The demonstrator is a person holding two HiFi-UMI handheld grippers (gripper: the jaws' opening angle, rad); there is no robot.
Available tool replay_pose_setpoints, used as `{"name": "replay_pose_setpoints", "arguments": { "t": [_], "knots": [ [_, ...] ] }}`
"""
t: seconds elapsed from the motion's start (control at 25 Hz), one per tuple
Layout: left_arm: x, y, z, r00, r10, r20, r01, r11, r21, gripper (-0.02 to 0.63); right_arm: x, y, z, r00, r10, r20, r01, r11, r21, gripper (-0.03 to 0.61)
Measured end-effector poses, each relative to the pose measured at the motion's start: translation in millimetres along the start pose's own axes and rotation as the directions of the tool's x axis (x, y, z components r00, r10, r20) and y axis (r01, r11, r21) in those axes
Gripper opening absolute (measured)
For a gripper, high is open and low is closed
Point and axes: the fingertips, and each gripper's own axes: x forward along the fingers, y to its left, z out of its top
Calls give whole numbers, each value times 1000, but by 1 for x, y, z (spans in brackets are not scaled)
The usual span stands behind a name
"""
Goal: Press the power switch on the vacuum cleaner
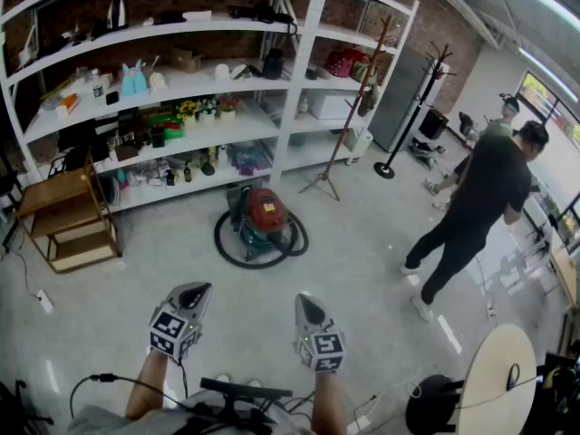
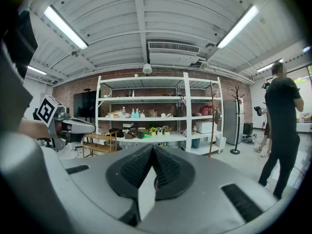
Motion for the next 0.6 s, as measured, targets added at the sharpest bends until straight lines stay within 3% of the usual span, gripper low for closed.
{"name": "replay_pose_setpoints", "arguments": {
  "t": [0.6],
  "knots": [
    [14,-22,1,1000,-12,-16,12,1000,11,-8,-14,-23,-6,999,11,30,-12,999,32,12]
  ]
}}
